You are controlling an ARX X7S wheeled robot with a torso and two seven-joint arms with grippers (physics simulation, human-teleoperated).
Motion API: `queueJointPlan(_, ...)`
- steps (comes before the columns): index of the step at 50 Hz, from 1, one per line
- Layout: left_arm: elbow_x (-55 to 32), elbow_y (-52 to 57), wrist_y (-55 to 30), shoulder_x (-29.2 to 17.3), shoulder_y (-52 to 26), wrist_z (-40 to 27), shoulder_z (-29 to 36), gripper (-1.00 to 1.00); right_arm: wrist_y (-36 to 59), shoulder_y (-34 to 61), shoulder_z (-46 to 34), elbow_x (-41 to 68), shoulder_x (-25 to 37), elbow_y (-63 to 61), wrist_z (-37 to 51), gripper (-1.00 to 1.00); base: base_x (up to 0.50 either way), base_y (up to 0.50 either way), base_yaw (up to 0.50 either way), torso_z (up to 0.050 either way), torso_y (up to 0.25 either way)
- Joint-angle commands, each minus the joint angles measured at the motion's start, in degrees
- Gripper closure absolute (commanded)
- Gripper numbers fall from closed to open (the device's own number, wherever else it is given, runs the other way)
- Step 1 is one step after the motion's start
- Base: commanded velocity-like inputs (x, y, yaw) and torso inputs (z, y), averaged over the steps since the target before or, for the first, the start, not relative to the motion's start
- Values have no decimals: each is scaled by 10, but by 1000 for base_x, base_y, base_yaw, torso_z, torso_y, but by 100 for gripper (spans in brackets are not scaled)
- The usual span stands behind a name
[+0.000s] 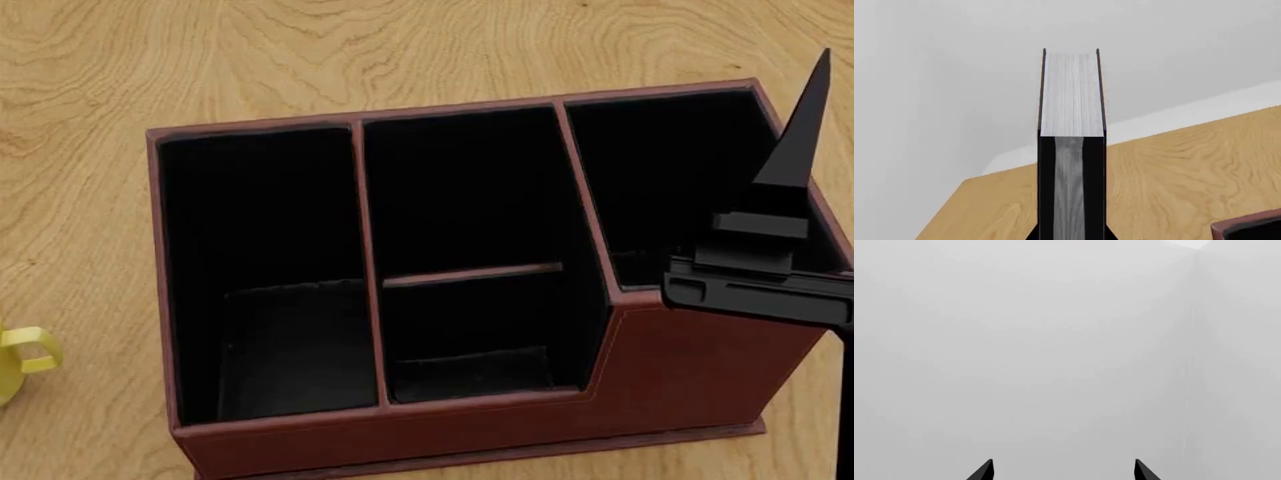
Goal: Pick up the book and place it in the back compartment of the caddy.
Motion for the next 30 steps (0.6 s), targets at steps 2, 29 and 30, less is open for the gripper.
queueJointPlan(2, 12, 9, 47, -32, -11, 104, 18, 100, 3, 3, 0, 4, 4, -1, 3, -100, 0, 0, 0, 0, 0)
queueJointPlan(29, 10, 24, 58, -58, -67, 205, 70, 100, 5, 6, 0, 10, 10, -3, 9, -100, 0, 0, 0, 0, 2)
queueJointPlan(30, 11, 27, 59, -60, -69, 213, 74, 100, 5, 6, 0, 10, 10, -2, 9, -100, 0, 0, 0, 0, 0)
